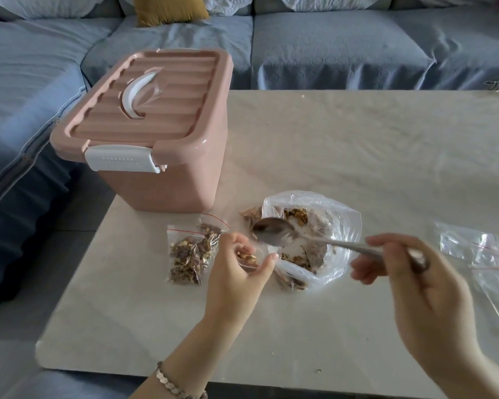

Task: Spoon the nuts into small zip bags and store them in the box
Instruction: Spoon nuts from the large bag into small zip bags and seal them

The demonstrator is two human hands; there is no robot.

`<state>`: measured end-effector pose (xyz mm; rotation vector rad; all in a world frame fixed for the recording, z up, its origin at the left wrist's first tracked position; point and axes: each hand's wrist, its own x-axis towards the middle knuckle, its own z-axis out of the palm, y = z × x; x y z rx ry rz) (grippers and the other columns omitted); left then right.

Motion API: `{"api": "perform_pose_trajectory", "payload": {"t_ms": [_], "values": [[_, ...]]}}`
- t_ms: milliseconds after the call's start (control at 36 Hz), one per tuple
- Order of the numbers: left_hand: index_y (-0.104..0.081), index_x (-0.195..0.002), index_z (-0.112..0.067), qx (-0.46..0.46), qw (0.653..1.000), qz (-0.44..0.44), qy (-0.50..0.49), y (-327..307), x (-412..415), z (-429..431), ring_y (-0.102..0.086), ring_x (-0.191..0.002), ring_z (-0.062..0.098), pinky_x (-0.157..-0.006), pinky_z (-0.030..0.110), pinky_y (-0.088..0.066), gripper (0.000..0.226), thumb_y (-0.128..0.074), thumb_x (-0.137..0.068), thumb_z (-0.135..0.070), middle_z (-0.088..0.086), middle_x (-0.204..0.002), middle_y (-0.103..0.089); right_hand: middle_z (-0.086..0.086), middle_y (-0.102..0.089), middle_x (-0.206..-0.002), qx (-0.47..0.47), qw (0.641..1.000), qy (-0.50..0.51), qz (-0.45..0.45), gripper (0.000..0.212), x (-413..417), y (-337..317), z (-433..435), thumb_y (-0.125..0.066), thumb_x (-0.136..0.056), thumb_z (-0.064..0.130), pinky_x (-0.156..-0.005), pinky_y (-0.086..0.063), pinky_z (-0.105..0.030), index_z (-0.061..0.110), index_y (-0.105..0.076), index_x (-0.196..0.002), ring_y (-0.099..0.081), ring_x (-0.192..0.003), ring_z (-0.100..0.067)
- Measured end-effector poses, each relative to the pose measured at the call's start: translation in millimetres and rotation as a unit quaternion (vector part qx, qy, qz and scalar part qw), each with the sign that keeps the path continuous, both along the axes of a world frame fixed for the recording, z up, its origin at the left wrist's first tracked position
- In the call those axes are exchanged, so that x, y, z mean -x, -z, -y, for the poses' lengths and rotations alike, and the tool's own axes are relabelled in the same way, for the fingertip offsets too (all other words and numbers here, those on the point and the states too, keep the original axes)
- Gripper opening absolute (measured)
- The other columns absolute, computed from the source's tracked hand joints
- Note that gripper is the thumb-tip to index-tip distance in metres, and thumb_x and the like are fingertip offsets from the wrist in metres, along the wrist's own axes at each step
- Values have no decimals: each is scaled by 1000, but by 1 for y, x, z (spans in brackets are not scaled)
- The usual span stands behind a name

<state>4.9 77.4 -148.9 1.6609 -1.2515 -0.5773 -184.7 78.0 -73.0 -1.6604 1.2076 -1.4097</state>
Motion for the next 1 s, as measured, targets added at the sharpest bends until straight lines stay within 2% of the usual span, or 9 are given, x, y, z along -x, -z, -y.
{"api": "perform_pose_trajectory", "payload": {"t_ms": [56,139,250,333,444,667,833,917,1000], "values": [[-45,-86,-26,-26,998,-35,-38,-6,-3,-1,-61,-71,10,-70,27,-50,36,-77,-71,-30,-8,-78,-59,1,-68,-62,-68,991,57,97,25,9,4,13,-42,-93,37,-54,-51,-18,23,-60,-84,-63,-52,-14],[-43,-83,-30,-26,996,-41,-76,-10,-11,-1,-58,-68,4,-66,11,-43,36,-76,-71,-29,-9,-79,-58,-3,-66,-57,-169,962,100,191,23,31,15,28,-42,-97,19,-50,-49,-17,13,-59,-84,-62,-49,-14],[-43,-93,-18,-20,991,-23,-128,-11,-18,1,-55,-70,-1,-62,4,-38,39,-76,-74,-23,-8,-81,-56,-4,-67,-57,-248,930,96,253,25,43,37,29,-50,-85,32,-52,-52,-16,8,-59,-88,-64,-51,-12],[-37,-101,-15,-28,988,-28,-151,-8,-20,3,-60,-74,16,-67,19,-44,47,-75,-74,-26,-1,-89,-56,-6,-68,-58,-280,917,96,268,46,41,54,25,-59,-63,46,-52,-53,-18,7,-59,-87,-66,-53,-15],[-36,-106,-11,-36,986,-7,-160,-6,-18,7,-58,-75,26,-66,24,-39,52,-75,-75,-24,2,-95,-53,-11,-68,-60,-328,897,80,286,23,40,73,22,-45,-95,19,-53,-55,-21,2,-60,-89,-67,-55,-19],[-38,-112,-4,-60,990,8,-129,-9,-16,6,-48,-70,-3,-61,-2,-33,53,-74,-76,-14,-3,-87,-46,0,-70,-61,-354,927,103,71,7,48,81,27,-59,-87,4,-54,-51,-12,10,-64,-87,-65,-52,-12],[-38,-103,-27,-69,994,54,-71,-11,-26,3,-49,-78,-6,-66,-2,-34,48,-76,-74,-21,-1,-94,-48,-4,-60,-97,-115,936,118,-312,21,37,64,22,-71,-75,4,-85,-33,-21,13,-67,-94,-51,-98,-25],[-40,-106,-34,-103,992,70,16,-15,-34,1,-43,-87,-16,-69,-4,-30,46,-74,-76,-23,-5,-99,-43,2,-59,-88,3,957,36,-288,13,10,49,18,-67,-75,5,-82,-34,-7,11,-68,-87,-52,-87,-9],[-44,-107,-36,-140,987,55,62,-17,-46,-1,-47,-97,1,-74,5,-33,43,-71,-78,-20,-6,-107,-47,14,-58,-87,-56,965,-106,-234,17,-30,46,14,-64,-80,8,-73,-44,-8,16,-68,-94,-56,-77,-3]]}}
